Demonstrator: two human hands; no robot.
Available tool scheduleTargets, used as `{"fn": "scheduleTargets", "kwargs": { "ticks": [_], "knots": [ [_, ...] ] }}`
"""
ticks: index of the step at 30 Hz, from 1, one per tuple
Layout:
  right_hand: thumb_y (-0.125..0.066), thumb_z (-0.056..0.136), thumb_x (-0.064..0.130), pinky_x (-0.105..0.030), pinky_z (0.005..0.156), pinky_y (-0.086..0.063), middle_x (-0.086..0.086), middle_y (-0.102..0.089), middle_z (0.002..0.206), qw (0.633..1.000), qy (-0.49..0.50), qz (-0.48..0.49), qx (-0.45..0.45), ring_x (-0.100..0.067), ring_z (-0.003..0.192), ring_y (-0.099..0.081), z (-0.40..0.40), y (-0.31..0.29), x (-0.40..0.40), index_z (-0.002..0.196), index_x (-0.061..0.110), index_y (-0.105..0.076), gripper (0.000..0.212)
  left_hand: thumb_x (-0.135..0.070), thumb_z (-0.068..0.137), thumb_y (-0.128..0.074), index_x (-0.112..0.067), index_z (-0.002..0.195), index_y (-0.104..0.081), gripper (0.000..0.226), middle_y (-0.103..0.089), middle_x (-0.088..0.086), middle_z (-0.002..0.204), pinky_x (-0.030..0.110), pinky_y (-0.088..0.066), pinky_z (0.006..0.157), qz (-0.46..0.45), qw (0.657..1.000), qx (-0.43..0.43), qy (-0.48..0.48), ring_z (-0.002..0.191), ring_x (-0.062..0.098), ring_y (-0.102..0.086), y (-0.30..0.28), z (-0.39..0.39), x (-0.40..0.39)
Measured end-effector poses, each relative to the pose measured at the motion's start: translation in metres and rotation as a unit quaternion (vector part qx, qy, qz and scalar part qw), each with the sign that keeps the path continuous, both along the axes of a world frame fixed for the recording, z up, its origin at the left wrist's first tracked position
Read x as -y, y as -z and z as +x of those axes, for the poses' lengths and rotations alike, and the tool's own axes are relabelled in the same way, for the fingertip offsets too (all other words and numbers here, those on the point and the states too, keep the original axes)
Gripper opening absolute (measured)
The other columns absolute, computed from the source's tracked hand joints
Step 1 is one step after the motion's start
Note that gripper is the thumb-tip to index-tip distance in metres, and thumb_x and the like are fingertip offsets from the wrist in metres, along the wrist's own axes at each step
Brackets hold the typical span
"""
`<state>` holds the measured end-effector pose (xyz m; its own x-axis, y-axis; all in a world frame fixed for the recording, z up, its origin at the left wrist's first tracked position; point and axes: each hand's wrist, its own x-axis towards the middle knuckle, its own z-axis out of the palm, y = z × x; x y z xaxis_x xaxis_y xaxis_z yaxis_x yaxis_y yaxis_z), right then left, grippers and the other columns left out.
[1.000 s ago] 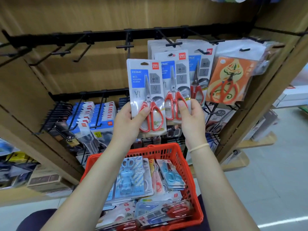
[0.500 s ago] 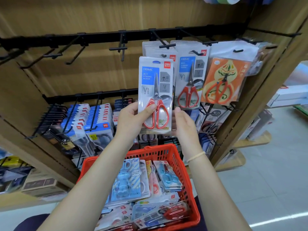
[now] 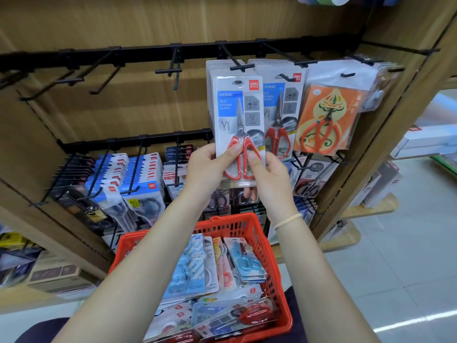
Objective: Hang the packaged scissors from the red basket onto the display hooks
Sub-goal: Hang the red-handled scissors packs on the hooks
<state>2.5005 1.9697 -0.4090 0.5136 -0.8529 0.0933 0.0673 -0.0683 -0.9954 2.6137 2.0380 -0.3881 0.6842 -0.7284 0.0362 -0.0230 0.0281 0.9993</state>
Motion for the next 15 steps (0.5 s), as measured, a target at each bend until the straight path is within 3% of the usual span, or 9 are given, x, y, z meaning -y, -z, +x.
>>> {"fn": "scheduleTargets", "kwargs": {
  "ticks": [3, 5, 12, 15],
  "knots": [
    [-0.057, 0.102, 0.038, -0.03, 0.05, -0.042, -0.028, -0.059, 0.08, 1.0, 0.015, -0.013, -0.001, -0.033, 0.061, -0.054, 0.0016, 0.0023, 0.0015, 0.081, 0.015, -0.052, 0.031, -0.029, 0.092, -0.076, -0.002, 0.096, -0.077, 0.027, -0.078, 0.017, 0.09, 0.044, -0.062, 0.08, 0.006, 1.0, 0.011, -0.004, 0.079, 0.027, -0.075, 0.0009, 0.0016, 0.0003],
    [-0.058, 0.101, 0.039, -0.036, 0.058, -0.041, -0.02, -0.06, 0.08, 0.999, 0.023, -0.023, -0.008, -0.033, 0.067, -0.055, 0.0019, 0.0037, 0.0016, 0.077, 0.021, -0.053, 0.031, -0.03, 0.092, -0.076, -0.003, 0.092, -0.078, 0.026, -0.078, 0.016, 0.086, 0.044, -0.061, 0.078, 0.008, 1.0, 0.017, -0.003, 0.074, 0.023, -0.074, 0.0007, 0.0019, 0.0001],
    [-0.059, 0.099, 0.036, -0.06, 0.064, -0.051, -0.002, -0.05, 0.069, 0.999, 0.04, -0.021, 0.014, -0.029, 0.065, -0.049, 0.0024, 0.0003, 0.0008, 0.073, 0.019, -0.05, 0.032, -0.031, 0.091, -0.076, -0.001, 0.097, -0.077, 0.031, -0.079, 0.015, 0.09, 0.046, -0.063, 0.083, 0.008, 1.0, 0.01, 0.0, 0.087, 0.032, -0.076, -0.0044, -0.0028, 0.0007],
    [-0.059, 0.1, 0.035, -0.058, 0.06, -0.05, -0.005, -0.049, 0.069, 0.998, 0.048, -0.025, 0.023, -0.027, 0.063, -0.048, -0.0007, -0.0003, -0.0003, 0.075, 0.014, -0.051, 0.034, -0.03, 0.091, -0.076, -0.004, 0.093, -0.078, 0.027, -0.079, 0.014, 0.088, 0.049, -0.062, 0.085, 0.007, 1.0, 0.006, 0.0, 0.085, 0.032, -0.076, -0.0032, -0.0057, 0.001]
  ]
}}
